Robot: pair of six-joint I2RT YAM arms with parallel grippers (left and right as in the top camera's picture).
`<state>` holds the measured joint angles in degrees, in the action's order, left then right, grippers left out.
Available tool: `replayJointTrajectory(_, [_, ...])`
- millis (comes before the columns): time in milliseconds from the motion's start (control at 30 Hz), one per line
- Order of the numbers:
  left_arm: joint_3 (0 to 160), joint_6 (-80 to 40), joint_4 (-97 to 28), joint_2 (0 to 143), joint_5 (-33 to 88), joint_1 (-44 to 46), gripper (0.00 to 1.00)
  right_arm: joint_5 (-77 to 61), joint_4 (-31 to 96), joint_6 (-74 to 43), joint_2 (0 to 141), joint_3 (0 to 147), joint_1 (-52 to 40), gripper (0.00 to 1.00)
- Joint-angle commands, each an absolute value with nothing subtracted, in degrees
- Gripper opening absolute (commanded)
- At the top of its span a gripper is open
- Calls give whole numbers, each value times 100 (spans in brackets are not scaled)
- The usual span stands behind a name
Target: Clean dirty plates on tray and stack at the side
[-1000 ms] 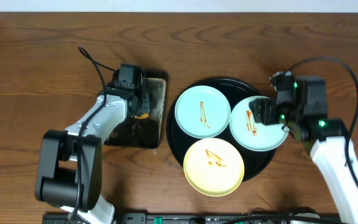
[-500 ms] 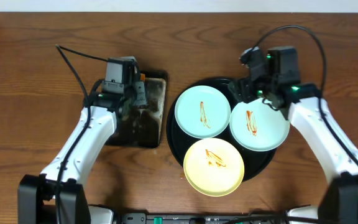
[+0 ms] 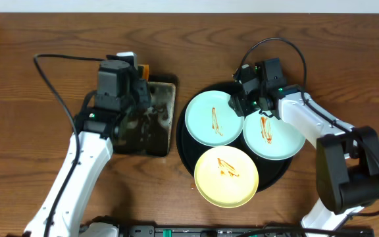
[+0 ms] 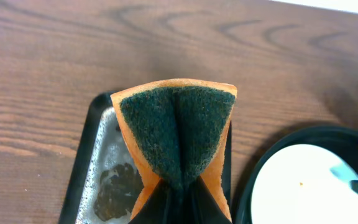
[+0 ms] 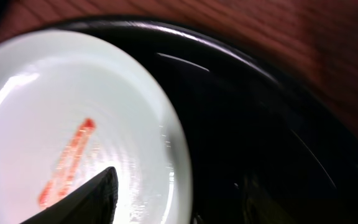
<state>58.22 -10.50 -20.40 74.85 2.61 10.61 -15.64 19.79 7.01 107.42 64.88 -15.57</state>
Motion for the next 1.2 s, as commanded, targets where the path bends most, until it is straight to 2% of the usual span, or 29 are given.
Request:
replayJointTrajectory(0, [5833,-1035,-2025,7216,202,1070,7,-1354,1962,775,10930,6576,-1658,57])
replayJointTrajectory(267, [5833,-1037,-2010,6989,202,1070,7,-1354,1940,775,11181,6573,-1662,41])
replayJointTrajectory(367, [5830,-1037,-2010,6997,202,1070,7,-1356,1920,749,11209,6573,-1664,31])
replayJointTrajectory(500, [5830,-1037,-2008,7050,202,1070,8,-1378,1883,729,11209,6573,-1671,23])
replayJointTrajectory(600, [5830,-1039,-2018,7284,209,1070,7,-1402,1887,659,11209,6573,-1743,11])
replayJointTrajectory(933, [5830,-1046,-2134,8267,213,1070,7,-1352,1892,119,11209,6573,-1970,1])
replayJointTrajectory(1167, [5830,-1173,-2255,8917,294,1070,7,-1350,1905,-126,11209,6573,-1970,1])
